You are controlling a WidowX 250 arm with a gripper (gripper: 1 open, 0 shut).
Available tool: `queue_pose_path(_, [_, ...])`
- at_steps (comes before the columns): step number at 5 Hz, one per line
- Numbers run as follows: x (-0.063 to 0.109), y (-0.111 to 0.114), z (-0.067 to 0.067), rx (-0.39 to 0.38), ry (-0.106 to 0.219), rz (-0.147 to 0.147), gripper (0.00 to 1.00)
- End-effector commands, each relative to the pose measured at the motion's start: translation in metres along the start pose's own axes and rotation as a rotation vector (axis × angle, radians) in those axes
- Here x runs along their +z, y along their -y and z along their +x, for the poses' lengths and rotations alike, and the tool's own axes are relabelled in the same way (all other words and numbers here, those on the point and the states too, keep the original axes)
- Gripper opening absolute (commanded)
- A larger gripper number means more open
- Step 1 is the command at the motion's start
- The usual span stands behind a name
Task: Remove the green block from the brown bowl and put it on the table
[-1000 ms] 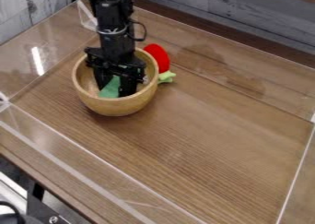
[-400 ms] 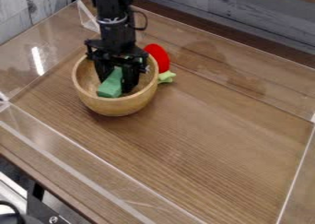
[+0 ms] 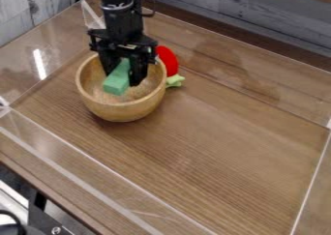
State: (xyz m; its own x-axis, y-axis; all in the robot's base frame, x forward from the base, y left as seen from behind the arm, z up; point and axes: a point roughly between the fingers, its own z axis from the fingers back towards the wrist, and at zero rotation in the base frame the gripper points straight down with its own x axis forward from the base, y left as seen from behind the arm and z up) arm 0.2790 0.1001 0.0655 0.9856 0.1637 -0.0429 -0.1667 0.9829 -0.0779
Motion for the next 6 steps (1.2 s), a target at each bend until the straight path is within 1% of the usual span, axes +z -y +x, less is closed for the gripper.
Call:
queue_pose_path(1, [0.034, 0.006, 0.009, -0.014, 0.098, 0.010, 0.00])
queue_pose_path(2, [0.041, 0.023, 0.007, -0.040, 0.103, -0.003, 0.00])
queue_pose_path(3, [0.040, 0.044, 0.002, -0.078, 0.092, -0.017, 0.00])
queue_pose_path(4, [0.031, 0.079, -0.003, -0.131, 0.084, -0.032, 0.00])
queue_pose_path(5, [0.015, 0.112, -0.008, -0.174, 0.074, -0.040, 0.00])
queue_pose_path(6, [-0.001, 0.136, -0.010, -0.201, 0.066, -0.040, 0.00])
